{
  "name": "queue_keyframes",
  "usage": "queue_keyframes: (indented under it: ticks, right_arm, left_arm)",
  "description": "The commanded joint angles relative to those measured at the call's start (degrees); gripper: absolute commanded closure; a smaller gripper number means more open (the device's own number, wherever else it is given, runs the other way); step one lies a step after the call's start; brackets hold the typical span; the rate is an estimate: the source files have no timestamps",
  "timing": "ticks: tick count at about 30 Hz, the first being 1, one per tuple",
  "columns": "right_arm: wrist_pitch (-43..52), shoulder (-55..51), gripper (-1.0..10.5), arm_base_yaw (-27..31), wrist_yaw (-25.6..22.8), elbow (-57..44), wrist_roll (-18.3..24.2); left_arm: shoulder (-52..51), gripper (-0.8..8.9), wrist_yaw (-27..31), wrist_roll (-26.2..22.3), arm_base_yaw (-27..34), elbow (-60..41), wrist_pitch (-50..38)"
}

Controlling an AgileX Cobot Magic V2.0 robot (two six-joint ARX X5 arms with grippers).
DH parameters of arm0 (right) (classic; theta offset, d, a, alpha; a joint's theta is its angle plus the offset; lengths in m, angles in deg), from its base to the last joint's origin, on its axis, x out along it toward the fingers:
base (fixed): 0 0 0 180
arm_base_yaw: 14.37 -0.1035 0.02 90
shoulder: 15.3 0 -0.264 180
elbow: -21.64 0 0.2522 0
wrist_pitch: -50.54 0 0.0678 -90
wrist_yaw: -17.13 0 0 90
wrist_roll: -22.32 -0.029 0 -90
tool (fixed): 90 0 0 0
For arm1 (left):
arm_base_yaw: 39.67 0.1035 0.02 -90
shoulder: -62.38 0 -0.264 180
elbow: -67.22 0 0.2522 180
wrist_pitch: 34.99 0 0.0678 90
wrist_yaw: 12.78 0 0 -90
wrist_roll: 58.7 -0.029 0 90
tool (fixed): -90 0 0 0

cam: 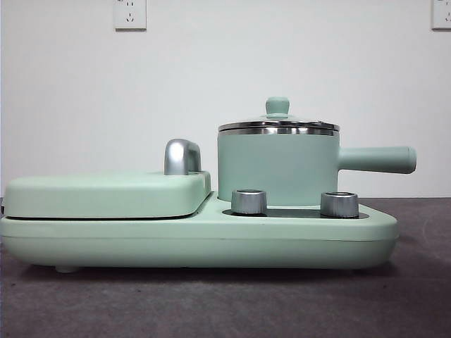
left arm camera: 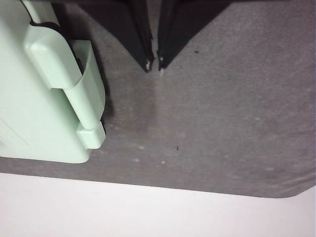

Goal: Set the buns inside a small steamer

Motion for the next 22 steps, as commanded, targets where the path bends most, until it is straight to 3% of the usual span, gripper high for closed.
queue_keyframes:
  ticks: [1,22]
  right_arm:
    - [2.9,-0.7,9.3,0.1,-0.4,-1.8,0.6]
    - [4.0,-0.7,9.3,0.1,0.1,-5.0,2.1]
  left_arm:
    - [-0.1,7.91,0.2,-0.7,0.1,-1.1,0.4]
    - [-0.1,7.91,0.2,-0.7,0.1,-1.1,0.3]
